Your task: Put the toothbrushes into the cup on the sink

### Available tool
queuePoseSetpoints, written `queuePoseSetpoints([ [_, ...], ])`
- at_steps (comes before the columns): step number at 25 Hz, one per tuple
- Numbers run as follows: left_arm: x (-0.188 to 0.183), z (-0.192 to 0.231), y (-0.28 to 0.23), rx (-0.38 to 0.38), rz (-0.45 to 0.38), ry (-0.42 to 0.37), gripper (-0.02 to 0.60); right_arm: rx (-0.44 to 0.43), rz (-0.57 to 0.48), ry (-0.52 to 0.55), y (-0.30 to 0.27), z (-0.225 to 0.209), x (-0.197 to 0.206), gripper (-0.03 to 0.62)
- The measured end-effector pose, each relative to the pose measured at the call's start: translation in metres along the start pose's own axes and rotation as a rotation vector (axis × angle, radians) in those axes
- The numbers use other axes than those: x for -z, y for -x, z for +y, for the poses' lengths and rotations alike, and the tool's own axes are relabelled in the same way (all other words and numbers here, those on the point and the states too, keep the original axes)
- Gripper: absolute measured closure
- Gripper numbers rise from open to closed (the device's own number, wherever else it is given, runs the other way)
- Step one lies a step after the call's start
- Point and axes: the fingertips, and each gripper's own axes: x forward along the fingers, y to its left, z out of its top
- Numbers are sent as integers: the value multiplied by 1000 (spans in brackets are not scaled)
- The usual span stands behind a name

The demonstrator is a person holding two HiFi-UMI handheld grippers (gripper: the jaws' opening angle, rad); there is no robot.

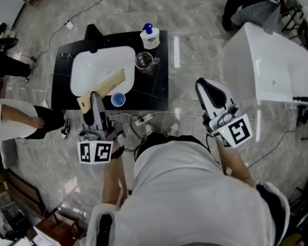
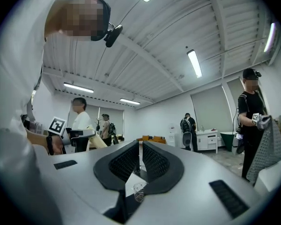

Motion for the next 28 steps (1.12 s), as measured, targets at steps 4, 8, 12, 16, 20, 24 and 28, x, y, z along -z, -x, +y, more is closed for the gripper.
queuePoseSetpoints([
  [4, 18, 8, -16, 29, 44, 14, 531, 23, 11, 19, -2, 4, -4, 546],
  [8, 40, 18, -37, 45, 88, 28, 531, 47, 9, 26, -4, 7, -7, 545],
  [12, 60, 30, -58, 49, 115, 48, 531, 57, 24, 24, -2, 11, -5, 546],
  [16, 83, 41, -82, 56, 142, 89, 531, 73, 42, 28, 2, 11, -1, 546],
  [20, 111, 46, -100, 65, 190, 74, 531, 92, 63, 31, 6, 10, 2, 546],
  [24, 140, 54, -113, 52, 235, 83, 531, 114, 82, 29, 11, 7, 6, 546],
  [28, 165, 62, -124, 35, 276, 87, 531, 132, 98, 27, 15, 2, 10, 546],
])
